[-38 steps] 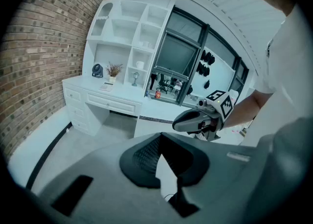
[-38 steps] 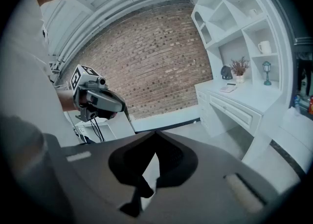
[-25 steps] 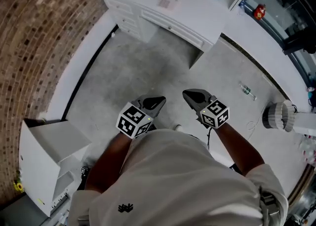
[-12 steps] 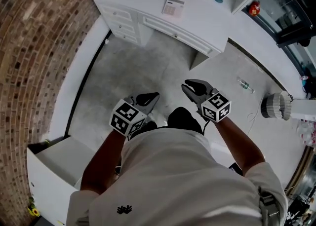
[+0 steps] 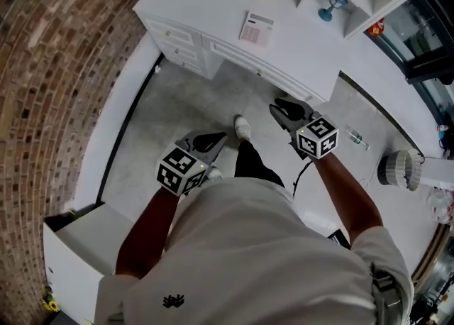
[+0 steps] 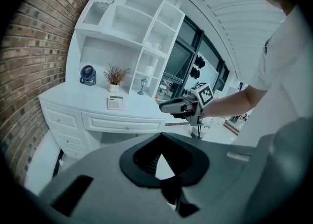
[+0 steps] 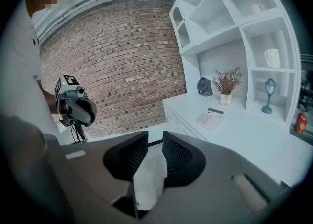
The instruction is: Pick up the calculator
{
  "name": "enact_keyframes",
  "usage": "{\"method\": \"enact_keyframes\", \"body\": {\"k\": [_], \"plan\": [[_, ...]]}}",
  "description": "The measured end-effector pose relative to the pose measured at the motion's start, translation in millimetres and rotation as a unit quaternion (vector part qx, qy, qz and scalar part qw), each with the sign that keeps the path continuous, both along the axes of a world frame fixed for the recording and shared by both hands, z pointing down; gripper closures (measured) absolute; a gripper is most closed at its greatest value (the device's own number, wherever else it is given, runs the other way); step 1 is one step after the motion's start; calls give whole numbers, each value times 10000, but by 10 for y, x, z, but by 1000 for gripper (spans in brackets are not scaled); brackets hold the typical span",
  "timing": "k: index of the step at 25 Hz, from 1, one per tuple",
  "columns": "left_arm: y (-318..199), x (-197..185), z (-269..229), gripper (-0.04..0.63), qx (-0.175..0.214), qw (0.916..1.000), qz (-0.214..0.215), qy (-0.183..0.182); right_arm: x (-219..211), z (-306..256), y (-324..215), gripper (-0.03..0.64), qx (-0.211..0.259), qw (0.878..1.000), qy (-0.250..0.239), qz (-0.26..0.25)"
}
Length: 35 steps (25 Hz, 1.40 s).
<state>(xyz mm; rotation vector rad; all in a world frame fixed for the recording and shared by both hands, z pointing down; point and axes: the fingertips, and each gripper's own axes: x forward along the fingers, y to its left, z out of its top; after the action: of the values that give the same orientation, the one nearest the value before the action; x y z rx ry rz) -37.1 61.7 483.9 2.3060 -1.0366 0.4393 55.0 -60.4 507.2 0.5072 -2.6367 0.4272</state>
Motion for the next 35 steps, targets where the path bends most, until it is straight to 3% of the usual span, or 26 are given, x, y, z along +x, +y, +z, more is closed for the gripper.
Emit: {"method": "enact_keyframes", "body": {"k": [13, 20, 28, 35], "plan": [[-1696, -44, -102, 589, -121, 9983, -516, -233, -124, 399, -2557, 491, -231, 9997, 19, -67], [-2185, -25, -15, 589, -247, 9960, -796, -313, -269, 784, -3573, 438, -926, 9952, -319, -24], [-2393, -163, 20, 580, -341, 9938, -983, -401, -566, 1258, -4001, 400, -1340, 9904, -130, -326], [-2457, -373, -2, 574, -413, 9919, -1117, -454, -836, 1469, -4009, 395, -1770, 9820, -100, -657]]}}
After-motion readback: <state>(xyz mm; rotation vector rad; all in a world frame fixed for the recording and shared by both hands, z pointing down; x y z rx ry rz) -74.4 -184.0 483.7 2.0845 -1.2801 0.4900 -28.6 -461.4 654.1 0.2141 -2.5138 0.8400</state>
